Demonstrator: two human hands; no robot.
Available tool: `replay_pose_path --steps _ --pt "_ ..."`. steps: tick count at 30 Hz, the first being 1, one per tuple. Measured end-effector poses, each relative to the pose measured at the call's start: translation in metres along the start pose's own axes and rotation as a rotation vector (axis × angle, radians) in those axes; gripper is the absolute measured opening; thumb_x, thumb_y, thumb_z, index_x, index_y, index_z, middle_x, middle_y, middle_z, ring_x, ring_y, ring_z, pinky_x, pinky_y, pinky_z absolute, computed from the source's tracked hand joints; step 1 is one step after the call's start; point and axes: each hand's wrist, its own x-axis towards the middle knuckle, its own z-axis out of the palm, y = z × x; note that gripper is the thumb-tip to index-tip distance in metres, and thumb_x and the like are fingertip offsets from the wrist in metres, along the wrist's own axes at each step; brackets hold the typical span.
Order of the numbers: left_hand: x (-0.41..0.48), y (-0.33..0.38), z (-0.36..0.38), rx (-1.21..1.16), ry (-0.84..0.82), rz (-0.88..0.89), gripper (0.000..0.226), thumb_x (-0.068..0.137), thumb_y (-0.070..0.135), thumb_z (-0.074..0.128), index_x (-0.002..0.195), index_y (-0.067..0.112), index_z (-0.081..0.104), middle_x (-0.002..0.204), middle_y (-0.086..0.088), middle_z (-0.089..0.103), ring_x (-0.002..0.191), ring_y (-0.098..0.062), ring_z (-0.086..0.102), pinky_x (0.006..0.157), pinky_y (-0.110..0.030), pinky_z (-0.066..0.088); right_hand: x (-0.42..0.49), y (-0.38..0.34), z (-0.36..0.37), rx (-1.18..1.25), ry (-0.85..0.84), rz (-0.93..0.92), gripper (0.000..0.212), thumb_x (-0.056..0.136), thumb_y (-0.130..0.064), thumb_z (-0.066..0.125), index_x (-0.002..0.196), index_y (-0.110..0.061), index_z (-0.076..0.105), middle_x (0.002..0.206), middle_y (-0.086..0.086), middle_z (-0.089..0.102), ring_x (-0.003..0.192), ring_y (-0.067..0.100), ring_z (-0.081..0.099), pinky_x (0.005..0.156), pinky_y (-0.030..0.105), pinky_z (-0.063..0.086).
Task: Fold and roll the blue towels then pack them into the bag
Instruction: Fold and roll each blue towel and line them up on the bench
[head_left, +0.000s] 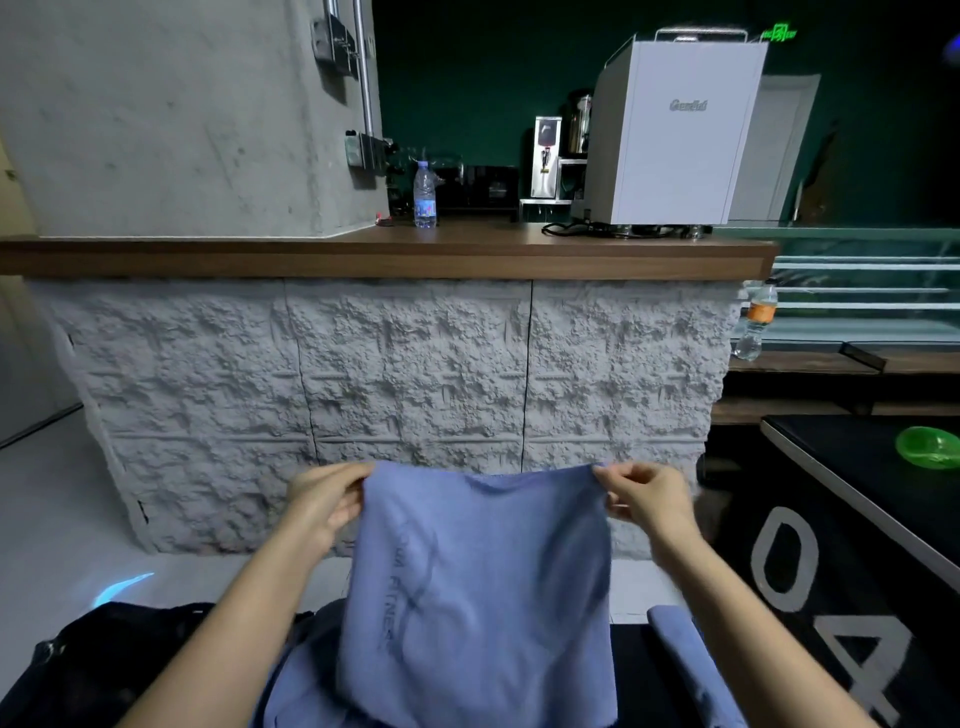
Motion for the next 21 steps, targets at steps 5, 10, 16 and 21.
replay_pose_path --steps 5,10,16,21 --pt "-0.05 -0.021 0.074 0.129 -0.162 0.163 0.006 0.081 0.001 0.068 0.086 0.003 0.07 0.066 -0.001 0.07 0.054 -0.005 0.063 0.052 -0.016 0.052 -0.029 0.0 0.06 -0.141 -0.094 -0.151 0.024 0.082 -0.005 0.07 0.059 -0.011 0.065 0.053 0.007 0.062 0.045 0.013 0.056 0.054 0.031 0.055" --pt "-0.066 -0.03 0.099 0.187 -0.223 0.201 0.008 0.081 0.006 0.07 0.087 0.01 0.073 0.083 -0.008 0.074 0.077 -0.017 0.07 0.069 -0.029 0.057 -0.047 -0.006 0.076 -0.232 -0.089 -0.227 0.012 0.081 -0.009 0.071 0.07 -0.004 0.067 0.052 0.006 0.064 0.049 0.016 0.062 0.062 0.036 0.057" --pt "-0.077 -0.03 0.097 0.229 -0.354 0.328 0.008 0.078 0.005 0.073 0.086 0.009 0.072 0.079 -0.001 0.074 0.074 -0.006 0.068 0.067 -0.017 0.053 -0.056 -0.01 0.067 -0.029 -0.226 -0.181 0.012 0.09 -0.003 0.059 0.085 0.003 0.068 0.066 0.01 0.067 0.059 0.013 0.065 0.061 0.026 0.058" --pt "-0.072 -0.023 0.085 0.306 -0.421 0.378 0.017 0.081 -0.005 0.066 0.084 0.012 0.069 0.079 0.004 0.07 0.074 -0.002 0.064 0.07 -0.01 0.049 -0.033 -0.007 0.032 -0.217 -0.226 -0.404 0.006 0.086 -0.017 0.068 0.09 -0.021 0.067 0.097 -0.002 0.063 0.089 0.007 0.053 0.075 0.021 0.048"
